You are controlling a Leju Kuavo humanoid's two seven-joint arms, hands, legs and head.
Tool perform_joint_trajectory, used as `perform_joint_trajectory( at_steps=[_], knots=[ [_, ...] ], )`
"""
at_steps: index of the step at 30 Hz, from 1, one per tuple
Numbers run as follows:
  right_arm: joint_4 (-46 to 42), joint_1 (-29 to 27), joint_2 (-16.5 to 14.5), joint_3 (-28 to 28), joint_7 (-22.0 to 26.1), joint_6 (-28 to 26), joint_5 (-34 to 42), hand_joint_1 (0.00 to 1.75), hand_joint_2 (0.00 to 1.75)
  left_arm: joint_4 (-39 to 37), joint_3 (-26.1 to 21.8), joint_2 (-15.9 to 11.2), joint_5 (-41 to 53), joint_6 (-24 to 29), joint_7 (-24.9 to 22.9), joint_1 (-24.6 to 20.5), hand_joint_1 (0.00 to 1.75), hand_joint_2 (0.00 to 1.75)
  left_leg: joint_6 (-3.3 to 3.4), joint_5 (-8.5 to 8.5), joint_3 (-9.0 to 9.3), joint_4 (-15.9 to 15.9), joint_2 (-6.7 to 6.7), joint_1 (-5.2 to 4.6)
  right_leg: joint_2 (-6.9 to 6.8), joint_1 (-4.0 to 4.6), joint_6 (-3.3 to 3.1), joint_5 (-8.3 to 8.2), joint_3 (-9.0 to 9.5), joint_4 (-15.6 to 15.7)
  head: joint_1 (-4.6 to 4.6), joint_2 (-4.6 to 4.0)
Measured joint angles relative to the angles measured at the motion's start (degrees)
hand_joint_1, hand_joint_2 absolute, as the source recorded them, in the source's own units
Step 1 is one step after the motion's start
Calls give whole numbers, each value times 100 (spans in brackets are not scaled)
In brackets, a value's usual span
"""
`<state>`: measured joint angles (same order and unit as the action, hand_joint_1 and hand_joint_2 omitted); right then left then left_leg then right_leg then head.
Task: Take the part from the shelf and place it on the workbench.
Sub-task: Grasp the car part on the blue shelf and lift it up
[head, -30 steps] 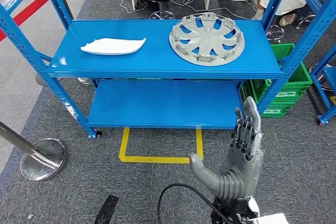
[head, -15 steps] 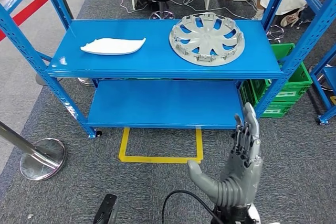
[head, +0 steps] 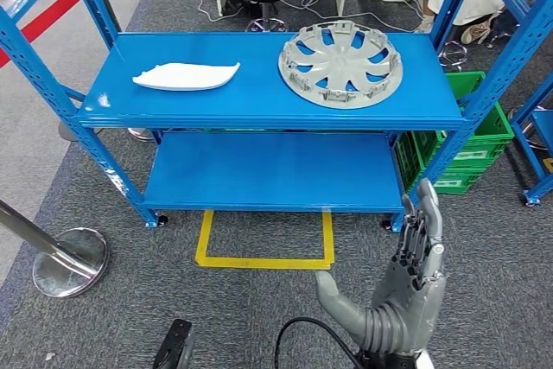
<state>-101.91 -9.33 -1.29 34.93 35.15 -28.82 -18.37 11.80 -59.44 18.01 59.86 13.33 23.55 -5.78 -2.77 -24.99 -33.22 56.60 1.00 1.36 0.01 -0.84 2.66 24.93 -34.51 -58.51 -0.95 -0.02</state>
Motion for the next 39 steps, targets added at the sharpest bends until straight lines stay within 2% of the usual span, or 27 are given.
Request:
perform_joint_trajectory(
  at_steps=[6,9,10,11,12,14,15,16,17,19,20,21,24,26,27,29,30,31,32,34,35,37,39],
  knots=[
    [-1,10,29,44,-78,-43,-56,0,175,0,-17,0,-31,2,-1,1,0,0,67,-32,-9,31,-1,-47,5,-54,51,-11,4,10,-3,0],
    [1,14,33,53,-104,-49,2,0,175,0,-34,3,-54,12,-1,0,0,0,138,-8,10,-11,-6,-56,5,-73,113,-16,27,42,-3,0],
    [1,15,39,56,-107,-49,27,0,175,0,-43,8,-56,15,-1,-2,0,0,167,15,35,-53,-11,-43,5,-71,129,34,10,-5,3,0],
    [1,16,47,61,-109,-48,56,0,175,0,-51,12,-57,16,-1,-5,0,0,193,37,58,-94,-17,-26,5,-66,141,147,-57,-164,17,0],
    [3,16,57,66,-110,-44,87,0,175,0,-60,16,-59,17,-2,-8,0,0,211,50,77,-117,-22,-11,5,-65,146,317,-186,-452,33,0],
    [7,15,75,77,-109,-38,138,0,175,0,-71,17,-63,19,-2,-10,0,0,224,46,81,-121,-24,-9,5,-61,160,670,-534,-1201,56,0],
    [10,13,84,82,-107,-36,155,0,175,0,-77,16,-66,20,-2,-9,0,0,223,43,83,-120,-24,-8,4,-63,167,737,-647,-1441,57,0],
    [12,13,91,89,-104,-36,164,0,175,0,-81,16,-67,20,-1,-9,0,0,212,37,87,-117,-19,-3,4,-67,174,692,-657,-1469,58,0],
    [14,14,97,95,-102,-36,171,0,175,0,-85,16,-67,20,-1,-9,0,0,193,28,96,-111,-11,7,3,-73,181,545,-549,-1264,58,0],
    [16,19,103,103,-101,-36,179,0,175,0,-92,14,-68,20,0,-9,0,0,122,-9,110,-74,7,21,15,-88,199,216,-151,-513,67,0],
    [17,19,105,108,-101,-33,184,0,175,0,-95,10,-68,21,1,-10,0,0,78,-28,109,-46,12,18,35,-91,175,128,1,-233,70,0],
    [19,19,106,114,-100,-27,191,0,175,0,-98,6,-69,21,2,-11,0,0,35,-38,104,-26,14,10,54,-89,138,103,75,-90,68,0],
    [22,19,109,130,-98,-8,209,0,175,-1,-105,2,-72,22,3,-12,0,0,-66,-37,98,-27,6,20,84,-61,-26,107,55,-92,49,0],
    [22,23,109,139,-97,14,243,0,175,-2,-108,1,-72,22,4,-15,0,0,-103,-210,-11,202,-21,27,72,-59,-110,98,55,-83,41,0],
    [22,25,109,143,-98,39,280,0,175,-2,-109,0,-73,23,5,-16,0,0,-108,-383,-152,500,-34,22,59,-59,-140,94,55,-76,36,0],
    [32,27,111,146,-115,119,385,0,87,-2,-115,-3,-90,25,12,-17,0,0,-103,-730,-540,1287,-39,10,39,-41,-172,96,46,-76,32,0],
    [39,28,112,146,-130,154,434,0,44,-2,-121,-5,-103,26,21,-16,0,0,-95,-793,-674,1552,-39,7,33,-32,-178,97,44,-76,32,0],
    [48,30,113,146,-145,176,473,0,0,-2,-129,-7,-121,28,35,-16,0,0,-80,-743,-714,1616,-39,5,32,-24,-179,97,45,-77,33,0],
    [55,31,113,146,-161,169,493,0,0,-2,-138,-9,-140,34,55,-16,0,0,-59,-587,-636,1444,-39,1,34,-21,-178,97,50,-77,33,0],
    [72,36,108,146,-220,63,446,0,0,-2,-156,-11,-194,49,109,-19,0,0,-10,-206,-285,727,-47,-13,39,-7,-156,102,58,-83,31,0],
    [86,41,104,145,-270,-17,388,0,0,-2,-169,-13,-231,51,149,-26,0,0,9,-100,-125,399,-52,-20,44,6,-130,107,52,-92,30,1],
    [130,62,99,144,-362,-129,278,0,0,-2,-210,-12,-318,4,264,-38,0,0,44,-67,-1,103,-50,-39,47,24,-55,102,37,-86,33,1],
    [184,89,98,145,-393,-154,236,0,0,-2,-263,-10,-399,-80,390,-37,0,0,104,-57,-1,61,-39,-37,40,8,19,96,39,-64,39,0]
  ],
)
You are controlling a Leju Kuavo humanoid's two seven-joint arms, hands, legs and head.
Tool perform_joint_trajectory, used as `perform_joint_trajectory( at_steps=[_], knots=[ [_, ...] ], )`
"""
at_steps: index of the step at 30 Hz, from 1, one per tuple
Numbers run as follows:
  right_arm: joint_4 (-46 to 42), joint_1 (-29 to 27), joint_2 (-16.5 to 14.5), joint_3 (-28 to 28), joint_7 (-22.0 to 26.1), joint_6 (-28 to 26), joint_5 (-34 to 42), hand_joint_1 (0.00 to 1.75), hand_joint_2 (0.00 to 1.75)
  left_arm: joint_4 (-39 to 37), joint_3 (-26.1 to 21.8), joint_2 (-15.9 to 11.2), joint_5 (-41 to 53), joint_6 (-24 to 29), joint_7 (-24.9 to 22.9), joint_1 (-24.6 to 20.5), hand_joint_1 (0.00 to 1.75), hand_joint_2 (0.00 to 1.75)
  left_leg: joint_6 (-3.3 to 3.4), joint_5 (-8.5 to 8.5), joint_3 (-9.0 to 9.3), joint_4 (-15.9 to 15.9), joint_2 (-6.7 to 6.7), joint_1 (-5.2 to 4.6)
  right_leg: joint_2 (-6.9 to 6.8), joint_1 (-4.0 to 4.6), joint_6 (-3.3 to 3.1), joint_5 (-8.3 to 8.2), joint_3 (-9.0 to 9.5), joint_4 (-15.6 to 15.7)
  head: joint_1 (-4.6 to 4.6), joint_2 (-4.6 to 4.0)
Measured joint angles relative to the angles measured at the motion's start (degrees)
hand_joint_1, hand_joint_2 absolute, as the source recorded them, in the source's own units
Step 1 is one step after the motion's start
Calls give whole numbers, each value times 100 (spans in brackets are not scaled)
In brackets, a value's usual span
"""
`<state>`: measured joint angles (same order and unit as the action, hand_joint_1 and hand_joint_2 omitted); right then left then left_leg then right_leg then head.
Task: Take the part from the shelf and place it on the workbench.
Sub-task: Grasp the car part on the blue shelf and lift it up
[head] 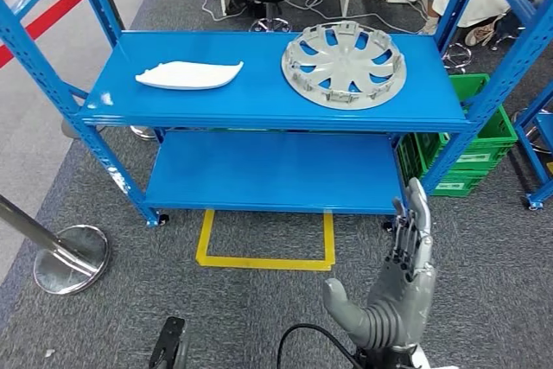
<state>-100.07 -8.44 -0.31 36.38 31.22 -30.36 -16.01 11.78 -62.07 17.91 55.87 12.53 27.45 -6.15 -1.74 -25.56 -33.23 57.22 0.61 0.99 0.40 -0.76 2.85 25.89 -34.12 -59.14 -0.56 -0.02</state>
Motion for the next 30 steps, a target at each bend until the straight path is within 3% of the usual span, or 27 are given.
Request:
perform_joint_trajectory(
  at_steps=[2,5,6,7,8,10,12,16,18,20,21,22,23,25,26,28,30],
  knots=[
    [42,21,0,2,9,0,-7,0,0,0,-51,3,-74,-81,98,0,0,0,72,23,13,-27,1,13,-7,-10,53,167,-102,-232,31,0],
    [95,36,0,5,71,-16,-10,0,0,0,-135,6,-193,-212,330,2,0,0,125,22,18,-31,-3,-2,-8,-11,84,687,-600,-1305,70,0],
    [109,38,0,6,92,-26,-11,0,0,0,-158,6,-218,-243,431,5,0,0,131,19,21,-30,-2,-9,-8,-10,85,746,-714,-1543,70,0],
    [121,39,0,6,109,-36,-13,0,0,0,-175,7,-232,-266,518,7,0,0,133,15,28,-29,1,-15,-8,-10,81,691,-722,-1561,71,0],
    [131,42,0,6,119,-39,-14,0,0,0,-191,8,-241,-279,571,7,0,0,130,10,41,-29,8,-15,-8,-11,71,530,-608,-1331,70,0],
    [143,47,0,7,132,-49,-41,0,0,0,-219,11,-256,-284,613,6,0,0,99,-11,67,-21,25,-25,-6,-7,47,169,-193,-525,73,0],
    [155,56,0,11,124,-105,-182,0,0,0,-240,8,-270,-235,622,4,0,0,43,-20,73,-14,39,-43,7,3,2,30,53,-44,67,0],
    [178,78,0,37,71,-237,-481,0,0,0,-261,1,-185,-71,559,0,0,0,-85,-73,37,31,30,-30,15,8,-136,10,54,18,53,0],
    [192,90,1,53,66,-231,-455,0,0,0,-259,-6,-103,-78,581,-1,0,0,-133,-374,-188,510,11,-29,-2,-11,-189,-1,57,37,28,0],
    [216,101,2,61,63,-221,-428,0,0,0,-258,-13,-64,-131,585,8,0,0,-156,-717,-559,1278,5,-29,-14,-10,-209,4,51,36,13,0],
    [231,110,2,63,60,-216,-431,0,0,0,-258,-16,-52,-179,564,14,0,0,-160,-765,-679,1516,5,-28,-15,-9,-212,6,51,36,12,0],
    [248,122,3,66,56,-209,-439,0,0,0,-257,-21,-35,-238,536,18,0,0,-160,-704,-708,1558,4,-27,-14,-10,-212,7,53,36,11,0],
    [266,134,3,72,50,-196,-451,0,0,0,-253,-27,-13,-314,503,20,0,0,-158,-536,-619,1359,2,-23,-11,-14,-208,10,60,35,10,0],
    [297,162,4,87,39,-158,-476,0,0,0,-238,-40,26,-484,431,18,0,0,-159,-150,-250,601,-14,-13,0,-9,-169,23,73,24,1,0],
    [312,175,5,94,34,-138,-483,0,0,0,-230,-44,35,-561,396,14,0,0,-141,-42,-94,279,-13,-10,7,2,-137,30,71,16,-6,1],
    [341,201,7,103,32,-105,-490,0,0,0,-222,-48,37,-652,344,17,0,0,-78,-12,18,15,-6,-18,16,24,-65,24,62,22,-4,1],
    [371,224,9,111,32,-84,-497,0,0,0,-219,-54,49,-706,304,30,0,0,16,-4,10,0,3,-20,12,8,2,26,58,36,10,1]
  ],
)
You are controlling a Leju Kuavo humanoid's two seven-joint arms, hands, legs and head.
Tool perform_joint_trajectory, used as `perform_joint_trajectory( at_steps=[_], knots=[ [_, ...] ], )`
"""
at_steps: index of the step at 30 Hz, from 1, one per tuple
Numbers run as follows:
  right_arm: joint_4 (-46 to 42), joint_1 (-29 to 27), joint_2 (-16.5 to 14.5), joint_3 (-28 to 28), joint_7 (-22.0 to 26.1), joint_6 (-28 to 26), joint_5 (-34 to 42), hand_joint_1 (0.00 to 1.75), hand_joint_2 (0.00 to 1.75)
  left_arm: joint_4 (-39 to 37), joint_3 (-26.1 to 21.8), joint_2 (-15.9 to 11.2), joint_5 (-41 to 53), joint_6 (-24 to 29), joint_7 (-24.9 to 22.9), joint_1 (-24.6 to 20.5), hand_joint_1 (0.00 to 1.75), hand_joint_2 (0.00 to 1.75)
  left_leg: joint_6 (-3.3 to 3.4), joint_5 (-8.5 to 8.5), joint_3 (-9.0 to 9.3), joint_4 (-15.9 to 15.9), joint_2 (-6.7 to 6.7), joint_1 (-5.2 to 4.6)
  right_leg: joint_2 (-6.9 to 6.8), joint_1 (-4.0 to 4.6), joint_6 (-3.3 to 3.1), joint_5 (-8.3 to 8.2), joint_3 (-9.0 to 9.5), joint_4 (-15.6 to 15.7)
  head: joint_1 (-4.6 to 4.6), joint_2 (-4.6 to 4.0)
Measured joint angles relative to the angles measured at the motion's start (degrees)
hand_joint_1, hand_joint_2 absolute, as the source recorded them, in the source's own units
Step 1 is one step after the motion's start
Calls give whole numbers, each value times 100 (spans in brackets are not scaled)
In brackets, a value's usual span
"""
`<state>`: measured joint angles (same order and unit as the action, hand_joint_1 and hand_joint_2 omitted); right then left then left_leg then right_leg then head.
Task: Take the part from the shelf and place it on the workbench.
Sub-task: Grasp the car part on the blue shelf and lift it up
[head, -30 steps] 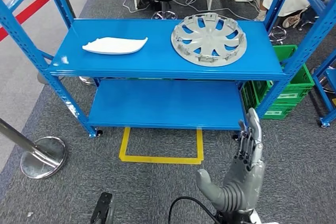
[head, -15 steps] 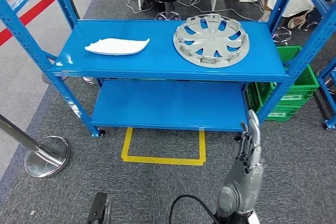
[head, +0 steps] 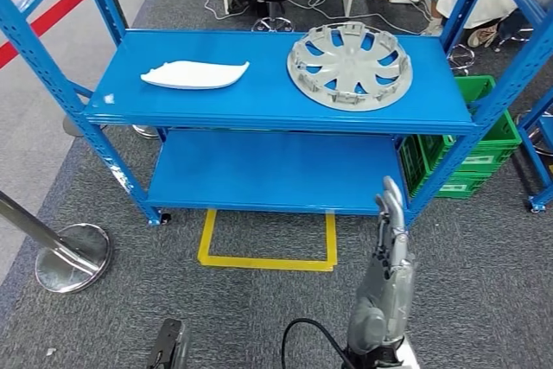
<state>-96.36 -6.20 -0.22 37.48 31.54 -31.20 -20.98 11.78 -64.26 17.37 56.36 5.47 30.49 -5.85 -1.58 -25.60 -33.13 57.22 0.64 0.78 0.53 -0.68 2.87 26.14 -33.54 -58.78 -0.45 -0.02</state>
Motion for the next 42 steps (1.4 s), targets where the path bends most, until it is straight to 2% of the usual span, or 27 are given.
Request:
perform_joint_trajectory(
  at_steps=[2,5,6,7,8,9,11,13,16,18,20,21,22,23,25,26,27,30,32,33,35,36,37,38,40,41,42],
  knots=[
    [25,20,1,5,0,17,-15,0,0,0,9,-7,38,-37,-47,3,0,0,79,12,8,-16,-1,10,-12,-9,50,172,-120,-259,26,-1],
    [69,42,2,9,4,65,-38,0,0,0,25,-27,-12,-395,-75,11,0,0,145,-11,13,-19,-3,-9,-20,-7,74,673,-660,-1372,60,-1],
    [87,49,2,12,8,90,-45,0,0,0,24,-38,-64,-633,-73,17,0,0,156,-25,22,-19,-2,-18,-20,-6,72,715,-784,-1606,60,-1],
    [103,59,2,14,16,121,-52,0,0,0,20,-49,-115,-868,-70,21,0,0,160,-40,38,-19,1,-23,-20,-5,63,639,-797,-1613,62,-1],
    [117,69,2,19,25,154,-60,0,0,0,16,-57,-150,-1069,-67,26,0,0,153,-53,64,-18,5,-26,-20,-4,49,465,-693,-1387,62,-1],
    [130,82,2,26,35,184,-69,0,0,0,13,-64,-178,-1234,-64,29,0,0,140,-78,95,-18,13,-27,-21,-3,32,248,-502,-1000,62,-1],
    [155,111,2,42,50,230,-87,0,0,0,5,-79,-221,-1449,-64,30,0,0,84,-151,137,-16,28,-47,-18,5,-5,46,-126,-275,67,-1],
    [175,128,1,55,65,263,-99,0,0,0,-3,-96,-260,-1573,-79,31,0,0,18,-202,163,-38,36,-62,-10,22,-57,94,9,-38,68,-1],
    [186,134,-2,64,104,295,-127,0,0,0,-13,-107,-286,-1577,-129,29,0,0,-86,-245,199,22,22,-45,-8,7,-153,99,103,1,49,1],
    [188,136,-4,72,120,298,-152,0,0,0,-15,-109,-288,-1416,-166,25,0,0,-140,-466,-54,529,3,-40,-30,-11,-208,119,209,30,14,2],
    [190,136,-4,77,124,293,-170,0,0,0,-25,-111,-312,-1196,-194,29,0,0,-170,-719,-559,1298,-1,-37,-33,-13,-237,178,275,33,-10,2],
    [190,135,-4,77,123,288,-178,0,0,0,-40,-113,-333,-1100,-207,35,0,0,-175,-707,-770,1532,-1,-36,-20,-13,-236,221,310,33,-16,2],
    [190,135,-4,77,122,277,-187,0,0,0,-58,-114,-354,-1022,-217,39,0,0,-174,-559,-882,1556,-1,-35,-5,-15,-230,270,362,33,-17,2],
    [190,134,-4,77,118,263,-197,0,0,0,-77,-117,-366,-959,-230,42,0,0,-169,-301,-888,1375,-2,-34,10,-19,-215,328,430,34,-18,2],
    [190,135,-4,77,109,234,-214,0,0,-1,-95,-120,-354,-851,-257,44,0,0,-151,262,-691,689,-14,-35,26,-11,-157,471,567,28,-21,1],
    [191,136,-3,78,102,220,-221,0,0,-1,-97,-119,-345,-805,-270,42,0,0,-123,391,-589,410,-21,-35,32,1,-125,538,606,21,-27,1],
    [191,136,-3,78,96,205,-227,0,0,-2,-98,-117,-336,-764,-282,39,0,0,-88,426,-526,243,-27,-38,36,15,-95,590,629,26,-21,1],
    [191,136,-2,79,85,174,-234,0,0,-2,-101,-111,-318,-698,-296,29,0,0,45,314,-477,154,-23,-40,27,19,-9,659,691,90,13,2],
    [190,137,-1,79,81,167,-234,0,0,-2,-104,-109,-319,-680,-305,24,0,0,124,270,-426,129,-22,-25,3,16,45,815,603,-164,27,2],
    [190,137,1,79,77,166,-233,0,0,-2,-105,-109,-321,-668,-314,20,0,0,154,247,-400,126,-24,-24,-7,16,61,959,433,-489,36,2],
    [194,137,5,79,68,166,-228,0,0,-2,-108,-109,-328,-661,-332,17,0,0,190,199,-360,126,-24,-35,-11,16,73,1228,-64,-1280,41,1],
    [197,137,6,79,63,167,-223,0,0,-2,-111,-110,-337,-684,-339,19,0,0,195,177,-336,126,-20,-41,-11,17,69,1240,-267,-1528,40,1],
    [199,138,7,79,60,168,-219,0,0,-2,-119,-112,-351,-734,-343,21,0,0,195,152,-303,127,-11,-46,-10,18,58,1126,-368,-1559,41,0],
    [201,138,7,79,57,169,-215,0,0,-2,-131,-114,-368,-800,-346,23,0,0,189,127,-262,127,1,-50,-10,19,39,898,-361,-1370,41,1],
    [203,139,7,80,54,171,-209,0,0,-3,-155,-114,-407,-958,-347,21,0,0,158,74,-178,131,27,-63,-9,33,-18,370,-154,-648,43,1],
    [204,141,7,80,54,173,-207,0,0,-3,-165,-115,-427,-1026,-347,17,0,0,131,45,-158,132,35,-72,-6,42,-43,216,-53,-350,41,1],
    [206,143,7,81,53,175,-204,0,0,-4,-174,-116,-447,-1096,-347,15,0,0,96,16,-150,128,41,-77,-2,54,-70,158,5,-172,39,1]
  ],
)
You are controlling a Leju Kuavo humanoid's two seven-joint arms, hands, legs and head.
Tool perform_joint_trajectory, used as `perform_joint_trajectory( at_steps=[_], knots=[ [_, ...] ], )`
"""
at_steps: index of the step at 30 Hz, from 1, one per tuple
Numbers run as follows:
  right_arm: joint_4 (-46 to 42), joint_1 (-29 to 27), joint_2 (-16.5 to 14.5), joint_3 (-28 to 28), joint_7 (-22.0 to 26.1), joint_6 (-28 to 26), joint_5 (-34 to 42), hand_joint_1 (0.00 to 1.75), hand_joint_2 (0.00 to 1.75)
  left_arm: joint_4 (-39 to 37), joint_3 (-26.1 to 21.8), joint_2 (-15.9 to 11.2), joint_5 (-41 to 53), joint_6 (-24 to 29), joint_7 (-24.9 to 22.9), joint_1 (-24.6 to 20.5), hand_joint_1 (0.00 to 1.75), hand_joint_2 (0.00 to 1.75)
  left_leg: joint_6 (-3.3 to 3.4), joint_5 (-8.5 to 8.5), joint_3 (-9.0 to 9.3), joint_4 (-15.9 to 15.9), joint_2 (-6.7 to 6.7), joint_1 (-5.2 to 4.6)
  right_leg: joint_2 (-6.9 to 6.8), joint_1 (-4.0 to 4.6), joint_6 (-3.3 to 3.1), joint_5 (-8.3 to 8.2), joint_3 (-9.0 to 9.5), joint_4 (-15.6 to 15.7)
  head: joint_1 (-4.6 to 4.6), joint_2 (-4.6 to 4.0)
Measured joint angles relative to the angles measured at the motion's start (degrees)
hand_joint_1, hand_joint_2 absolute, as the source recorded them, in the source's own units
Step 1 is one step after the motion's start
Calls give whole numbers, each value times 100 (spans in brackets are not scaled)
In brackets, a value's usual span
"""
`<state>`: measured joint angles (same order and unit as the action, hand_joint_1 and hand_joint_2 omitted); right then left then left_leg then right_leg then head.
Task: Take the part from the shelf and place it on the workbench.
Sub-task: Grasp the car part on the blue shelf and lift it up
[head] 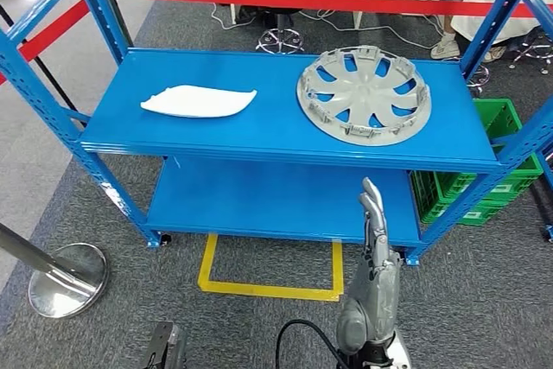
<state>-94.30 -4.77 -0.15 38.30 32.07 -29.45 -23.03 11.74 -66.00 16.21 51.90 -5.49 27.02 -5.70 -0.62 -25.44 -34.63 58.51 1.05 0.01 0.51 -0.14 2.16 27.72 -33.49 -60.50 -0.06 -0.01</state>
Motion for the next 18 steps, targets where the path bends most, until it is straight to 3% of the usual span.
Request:
perform_joint_trajectory(
  at_steps=[3,5,8,9,10,11,13,14,15,18],
  knots=[
    [4,3,-1,2,0,7,7,0,0,-1,-31,-4,-59,-182,57,-2,0,0,-122,-87,24,-26,-5,7,24,3,-96,79,55,104,-4,1],
    [3,0,-1,2,1,8,4,0,0,-1,-61,-7,-113,-172,125,-5,0,0,-194,-219,-37,189,-24,9,11,-28,-145,52,179,155,-28,0],
    [3,-2,-1,4,2,8,-4,0,0,-1,-98,-15,-103,111,110,-2,0,0,-261,-641,-598,1177,-37,29,-14,-46,-177,64,298,169,-61,1],
    [3,-2,-1,4,2,8,-6,0,0,-1,-106,-19,-95,185,89,2,0,0,-273,-653,-775,1402,-37,36,-4,-48,-176,96,323,169,-65,1],
    [3,-3,-1,4,2,8,-7,0,0,-1,-115,-24,-95,230,73,5,0,0,-282,-540,-863,1436,-38,42,8,-53,-167,134,356,169,-65,1],
    [3,-3,-2,4,1,8,-8,0,0,-1,-123,-29,-95,254,65,6,0,0,-287,-322,-846,1268,-39,49,19,-61,-150,180,403,169,-66,1],
    [3,-2,-1,5,1,7,-9,0,0,-1,-129,-33,-92,307,50,5,0,0,-294,189,-604,589,-55,63,32,-59,-86,302,499,157,-77,1],
    [4,-1,-1,6,-1,5,-10,0,0,-1,-131,-31,-88,342,36,2,0,0,-262,331,-489,311,-58,69,39,-49,-51,365,532,149,-83,1],
    [4,0,0,7,-2,3,-12,0,0,-1,-132,-27,-84,381,20,1,0,0,-221,388,-416,140,-60,71,43,-35,-20,415,553,151,-83,1],
    [2,2,1,8,-8,-8,-17,0,0,-1,-141,-15,-84,447,-20,-10,0,0,-70,311,-371,66,-49,71,40,-31,54,488,624,204,-65,1]
  ],
)
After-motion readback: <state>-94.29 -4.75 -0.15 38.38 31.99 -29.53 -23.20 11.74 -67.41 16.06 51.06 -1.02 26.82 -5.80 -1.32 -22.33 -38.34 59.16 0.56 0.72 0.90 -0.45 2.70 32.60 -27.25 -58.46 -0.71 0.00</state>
